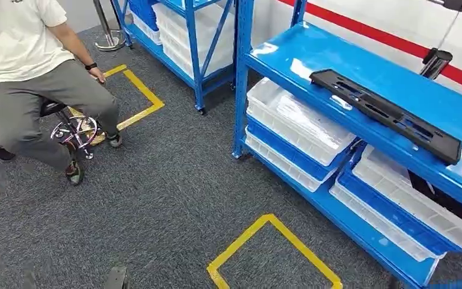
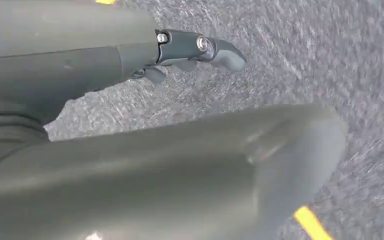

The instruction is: Take the parts from the cabinet and place them on the table.

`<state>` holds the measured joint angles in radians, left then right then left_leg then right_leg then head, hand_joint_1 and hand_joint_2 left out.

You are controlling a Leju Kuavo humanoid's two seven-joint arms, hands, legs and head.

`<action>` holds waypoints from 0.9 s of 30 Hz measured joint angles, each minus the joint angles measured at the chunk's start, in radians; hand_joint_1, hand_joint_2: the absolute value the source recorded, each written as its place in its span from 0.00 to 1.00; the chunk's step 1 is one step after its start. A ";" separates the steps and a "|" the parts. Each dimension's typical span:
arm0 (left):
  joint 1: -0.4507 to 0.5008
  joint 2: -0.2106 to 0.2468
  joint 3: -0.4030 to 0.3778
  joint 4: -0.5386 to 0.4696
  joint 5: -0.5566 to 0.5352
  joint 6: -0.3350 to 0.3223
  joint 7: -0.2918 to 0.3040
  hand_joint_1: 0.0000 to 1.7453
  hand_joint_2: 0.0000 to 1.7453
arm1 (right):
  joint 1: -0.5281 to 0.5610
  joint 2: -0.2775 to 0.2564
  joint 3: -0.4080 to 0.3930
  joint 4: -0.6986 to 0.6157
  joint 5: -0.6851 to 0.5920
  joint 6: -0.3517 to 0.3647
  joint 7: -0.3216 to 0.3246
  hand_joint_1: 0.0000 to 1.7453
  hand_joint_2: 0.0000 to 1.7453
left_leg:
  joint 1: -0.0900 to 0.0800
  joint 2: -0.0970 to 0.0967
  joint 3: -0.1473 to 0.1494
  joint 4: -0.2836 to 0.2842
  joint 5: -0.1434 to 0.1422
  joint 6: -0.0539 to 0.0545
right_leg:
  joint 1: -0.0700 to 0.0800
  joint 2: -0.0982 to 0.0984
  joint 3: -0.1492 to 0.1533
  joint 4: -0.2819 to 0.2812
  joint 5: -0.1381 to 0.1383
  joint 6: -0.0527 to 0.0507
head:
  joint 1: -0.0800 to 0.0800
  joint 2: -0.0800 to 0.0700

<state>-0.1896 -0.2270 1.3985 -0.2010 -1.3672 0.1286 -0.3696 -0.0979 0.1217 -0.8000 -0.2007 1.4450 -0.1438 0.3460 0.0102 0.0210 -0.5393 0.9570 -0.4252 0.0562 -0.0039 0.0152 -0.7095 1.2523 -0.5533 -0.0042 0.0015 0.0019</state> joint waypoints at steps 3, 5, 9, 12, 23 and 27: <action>0.000 0.000 0.000 0.000 0.000 0.000 0.000 0.00 0.00 | 0.006 -0.002 0.000 0.000 -0.001 0.000 0.000 0.00 1.00 | 0.000 0.038 -0.002 0.001 0.000 -0.003 | -0.011 -0.011 0.029 -0.034 0.028 0.031 | 0.000 0.000; -0.001 -0.002 0.000 0.000 0.000 0.000 0.000 0.00 0.00 | 0.004 -0.004 0.000 0.000 -0.001 0.000 0.000 0.00 1.00 | 0.001 0.060 -0.001 0.005 -0.002 -0.013 | -0.020 -0.056 0.143 -0.236 0.088 0.051 | 0.000 0.000; -0.004 -0.001 0.000 0.000 -0.005 0.000 0.003 0.00 0.00 | -0.004 -0.005 0.000 0.000 -0.003 0.001 0.001 0.00 1.00 | -0.008 0.101 0.005 0.015 -0.013 -0.042 | -0.004 -0.079 0.164 -0.297 0.101 0.026 | -0.006 0.000; -0.008 -0.002 0.000 0.000 -0.007 -0.003 0.008 0.00 0.00 | 0.001 -0.006 0.000 0.000 -0.005 0.003 0.002 0.00 1.00 | 0.006 0.038 -0.004 0.057 -0.052 -0.064 | -0.029 -0.043 0.176 -0.302 0.111 0.001 | -0.010 0.000; -0.001 0.002 0.000 0.000 -0.014 0.000 0.018 0.00 0.00 | 0.000 0.004 -0.001 0.000 -0.003 0.023 0.005 0.00 1.00 | 0.005 -0.099 0.003 0.041 -0.035 -0.036 | -0.010 0.093 0.156 -0.287 0.125 -0.003 | -0.012 0.000; 0.008 0.001 0.000 0.000 -0.018 0.005 0.021 0.00 0.00 | 0.007 0.011 -0.001 0.001 0.001 0.037 0.025 0.00 1.00 | 0.008 -0.058 0.009 0.010 -0.013 -0.014 | -0.004 0.080 0.136 -0.281 0.127 0.020 | -0.010 0.000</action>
<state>-0.1819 -0.2258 1.3985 -0.2010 -1.3855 0.1331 -0.3490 -0.0906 0.1324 -0.8011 -0.1995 1.4462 -0.1072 0.3708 0.0185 -0.0367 -0.5299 0.9669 -0.4382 0.0422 -0.0076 0.0954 -0.5738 0.9715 -0.4262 0.0154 -0.0088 0.0019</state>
